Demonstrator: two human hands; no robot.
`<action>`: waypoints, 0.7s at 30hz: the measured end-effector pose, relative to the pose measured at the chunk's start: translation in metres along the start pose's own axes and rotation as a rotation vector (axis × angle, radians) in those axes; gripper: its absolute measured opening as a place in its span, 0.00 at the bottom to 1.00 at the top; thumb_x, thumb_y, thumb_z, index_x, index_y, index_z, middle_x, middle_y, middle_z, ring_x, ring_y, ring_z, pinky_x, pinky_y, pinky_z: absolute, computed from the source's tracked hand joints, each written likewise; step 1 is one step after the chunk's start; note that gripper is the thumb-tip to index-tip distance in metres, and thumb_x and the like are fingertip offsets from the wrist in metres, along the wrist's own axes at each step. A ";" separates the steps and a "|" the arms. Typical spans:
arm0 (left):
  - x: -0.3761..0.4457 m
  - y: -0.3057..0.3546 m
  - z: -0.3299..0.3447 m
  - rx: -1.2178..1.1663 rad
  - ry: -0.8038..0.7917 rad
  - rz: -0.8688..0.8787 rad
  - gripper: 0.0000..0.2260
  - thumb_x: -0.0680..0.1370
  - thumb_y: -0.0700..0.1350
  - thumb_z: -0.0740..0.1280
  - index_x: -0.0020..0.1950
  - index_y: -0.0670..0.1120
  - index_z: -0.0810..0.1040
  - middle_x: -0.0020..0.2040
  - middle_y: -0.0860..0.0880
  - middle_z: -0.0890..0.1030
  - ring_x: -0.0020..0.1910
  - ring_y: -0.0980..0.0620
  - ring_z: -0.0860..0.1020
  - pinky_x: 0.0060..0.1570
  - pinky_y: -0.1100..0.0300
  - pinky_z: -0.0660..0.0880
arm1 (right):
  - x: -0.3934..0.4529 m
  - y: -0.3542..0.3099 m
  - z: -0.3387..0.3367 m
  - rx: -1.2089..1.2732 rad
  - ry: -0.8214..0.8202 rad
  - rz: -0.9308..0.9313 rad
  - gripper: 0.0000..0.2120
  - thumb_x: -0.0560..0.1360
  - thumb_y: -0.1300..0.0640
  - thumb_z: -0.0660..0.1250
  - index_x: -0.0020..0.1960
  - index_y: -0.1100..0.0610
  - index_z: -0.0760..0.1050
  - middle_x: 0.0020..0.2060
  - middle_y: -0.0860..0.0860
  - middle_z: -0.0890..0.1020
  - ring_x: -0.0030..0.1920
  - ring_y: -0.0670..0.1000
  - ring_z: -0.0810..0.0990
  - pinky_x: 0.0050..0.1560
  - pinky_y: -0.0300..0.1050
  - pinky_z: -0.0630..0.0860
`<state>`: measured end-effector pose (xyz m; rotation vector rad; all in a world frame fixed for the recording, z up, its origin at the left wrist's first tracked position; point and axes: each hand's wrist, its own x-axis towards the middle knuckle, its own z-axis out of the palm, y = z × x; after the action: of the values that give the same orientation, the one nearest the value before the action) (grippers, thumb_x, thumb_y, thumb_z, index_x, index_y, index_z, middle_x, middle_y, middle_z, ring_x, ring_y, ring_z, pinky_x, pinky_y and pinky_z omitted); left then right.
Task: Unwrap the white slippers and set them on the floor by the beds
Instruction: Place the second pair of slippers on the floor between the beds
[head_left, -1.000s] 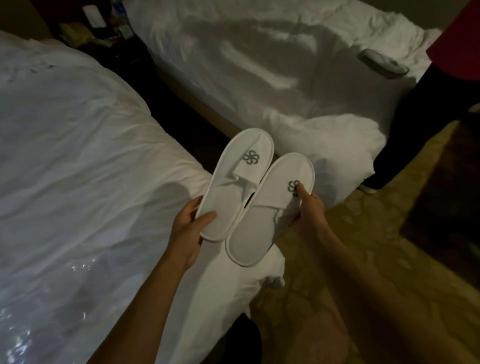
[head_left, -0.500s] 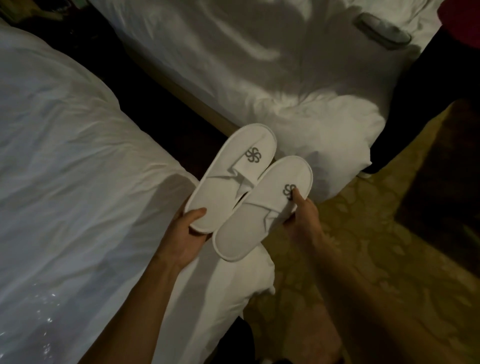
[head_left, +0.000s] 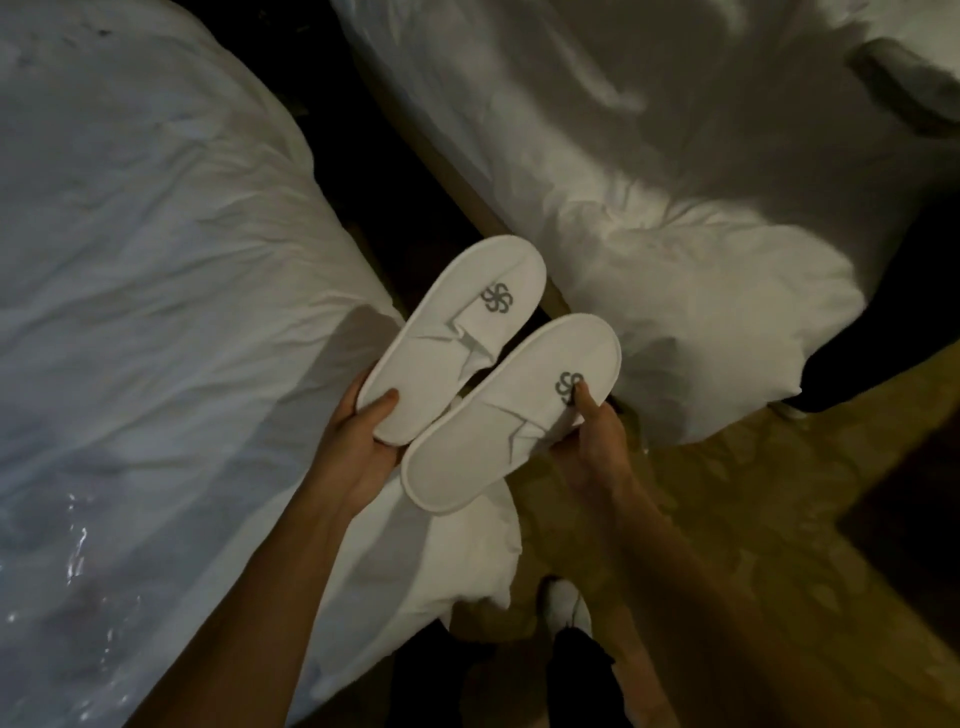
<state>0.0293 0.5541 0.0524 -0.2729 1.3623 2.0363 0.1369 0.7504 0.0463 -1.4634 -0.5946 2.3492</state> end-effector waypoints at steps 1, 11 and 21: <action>-0.004 -0.006 0.003 -0.020 0.000 0.016 0.20 0.80 0.36 0.63 0.71 0.47 0.71 0.62 0.42 0.81 0.57 0.44 0.82 0.47 0.50 0.81 | 0.001 -0.004 -0.002 0.004 -0.003 0.018 0.19 0.80 0.58 0.63 0.70 0.62 0.69 0.64 0.59 0.78 0.63 0.60 0.78 0.62 0.63 0.75; -0.041 -0.068 0.034 -0.063 0.255 -0.014 0.16 0.76 0.39 0.70 0.64 0.41 0.79 0.59 0.41 0.83 0.57 0.43 0.82 0.48 0.51 0.81 | 0.008 -0.014 -0.038 -0.101 -0.035 0.067 0.21 0.80 0.58 0.64 0.70 0.63 0.67 0.64 0.60 0.78 0.63 0.62 0.78 0.63 0.64 0.74; -0.048 -0.094 0.013 -0.067 0.251 -0.025 0.16 0.76 0.37 0.70 0.63 0.41 0.79 0.58 0.42 0.84 0.56 0.44 0.83 0.51 0.50 0.81 | 0.017 0.013 -0.050 -0.213 0.051 0.082 0.22 0.79 0.55 0.66 0.70 0.62 0.68 0.61 0.60 0.78 0.50 0.57 0.81 0.37 0.51 0.82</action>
<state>0.1263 0.5681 0.0125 -0.5892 1.4312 2.0826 0.1746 0.7556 0.0069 -1.6632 -0.8072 2.3621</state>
